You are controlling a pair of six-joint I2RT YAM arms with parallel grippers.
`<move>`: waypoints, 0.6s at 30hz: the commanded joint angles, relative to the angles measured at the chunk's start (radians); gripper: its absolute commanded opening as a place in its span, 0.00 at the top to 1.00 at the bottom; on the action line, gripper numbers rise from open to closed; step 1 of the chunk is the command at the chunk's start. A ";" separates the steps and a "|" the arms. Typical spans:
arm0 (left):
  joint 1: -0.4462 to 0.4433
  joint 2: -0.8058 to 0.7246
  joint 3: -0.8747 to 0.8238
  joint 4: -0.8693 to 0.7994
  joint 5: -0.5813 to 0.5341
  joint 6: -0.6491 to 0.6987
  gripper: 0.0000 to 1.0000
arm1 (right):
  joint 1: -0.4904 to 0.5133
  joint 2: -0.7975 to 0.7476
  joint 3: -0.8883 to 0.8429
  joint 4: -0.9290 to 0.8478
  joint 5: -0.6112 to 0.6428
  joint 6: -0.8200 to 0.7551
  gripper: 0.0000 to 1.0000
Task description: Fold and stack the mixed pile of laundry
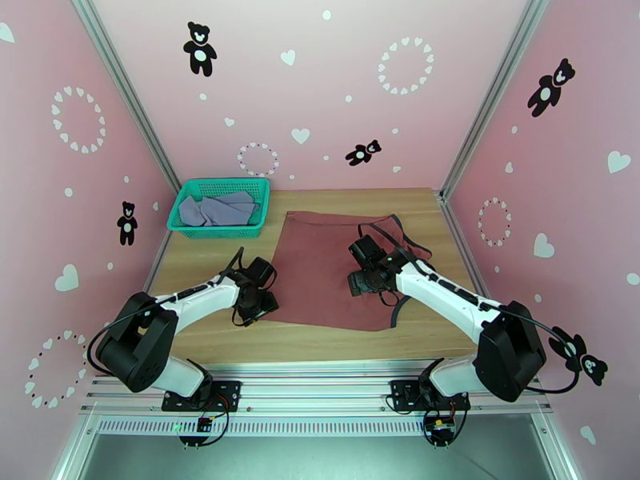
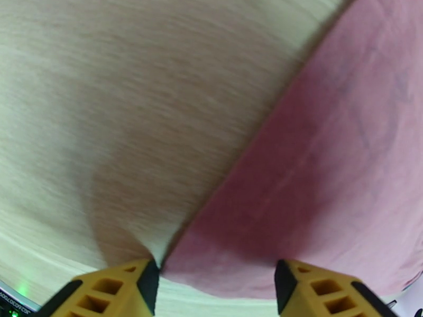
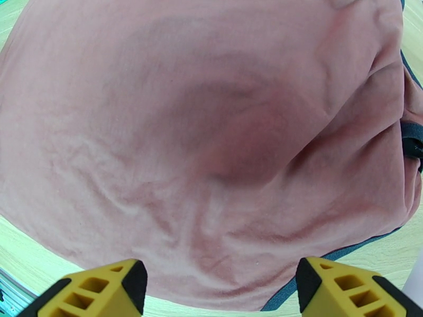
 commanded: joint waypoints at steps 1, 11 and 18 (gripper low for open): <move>-0.010 -0.021 -0.015 -0.048 -0.008 -0.018 0.35 | 0.004 0.011 0.013 0.006 0.018 -0.003 0.21; -0.009 0.059 0.010 -0.033 -0.055 0.000 0.51 | 0.003 0.028 0.027 0.010 0.005 -0.012 0.21; -0.004 0.240 0.150 0.008 -0.134 0.060 1.00 | -0.054 -0.018 0.024 -0.047 0.028 -0.009 0.20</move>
